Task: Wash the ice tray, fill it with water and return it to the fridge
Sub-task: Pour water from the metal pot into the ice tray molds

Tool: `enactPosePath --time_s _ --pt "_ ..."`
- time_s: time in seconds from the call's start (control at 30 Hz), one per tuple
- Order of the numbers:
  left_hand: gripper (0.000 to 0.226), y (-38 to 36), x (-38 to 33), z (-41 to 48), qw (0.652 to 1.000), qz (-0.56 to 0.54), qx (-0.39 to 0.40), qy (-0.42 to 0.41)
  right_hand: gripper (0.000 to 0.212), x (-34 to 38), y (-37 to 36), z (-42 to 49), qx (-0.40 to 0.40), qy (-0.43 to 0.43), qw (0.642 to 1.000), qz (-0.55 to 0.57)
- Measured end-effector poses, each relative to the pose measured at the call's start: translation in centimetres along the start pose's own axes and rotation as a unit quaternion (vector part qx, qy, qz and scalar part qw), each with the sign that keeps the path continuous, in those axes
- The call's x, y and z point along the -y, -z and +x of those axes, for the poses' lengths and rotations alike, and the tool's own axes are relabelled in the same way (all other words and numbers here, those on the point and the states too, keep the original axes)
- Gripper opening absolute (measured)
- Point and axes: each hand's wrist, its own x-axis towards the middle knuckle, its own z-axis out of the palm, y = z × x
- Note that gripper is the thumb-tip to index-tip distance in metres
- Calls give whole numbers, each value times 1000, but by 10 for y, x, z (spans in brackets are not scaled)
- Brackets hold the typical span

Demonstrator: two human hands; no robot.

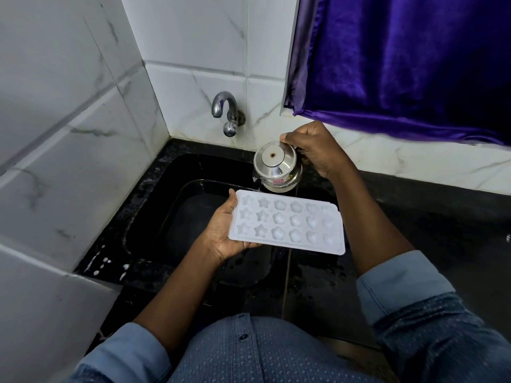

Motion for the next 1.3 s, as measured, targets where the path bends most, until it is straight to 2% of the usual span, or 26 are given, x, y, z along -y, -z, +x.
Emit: enactPosePath --time_s 0.07,0.23,0.67,1.0,1.3 --pt "86 1 0 1 1000 1 4 2 65 2 -3 2 10 3 1000 -4" --pt "90 5 2 6 1000 6 9 9 59 6 -8 3 22 11 1000 -16" --pt "90 6 -2 8 1000 -3 22 9 69 3 -6 8 42 15 998 -55" --pt "85 3 -2 5 1000 10 2 3 47 2 -3 13 37 18 995 -86" --pt "86 3 -3 5 1000 0 2 7 56 3 2 13 29 9 995 -94"
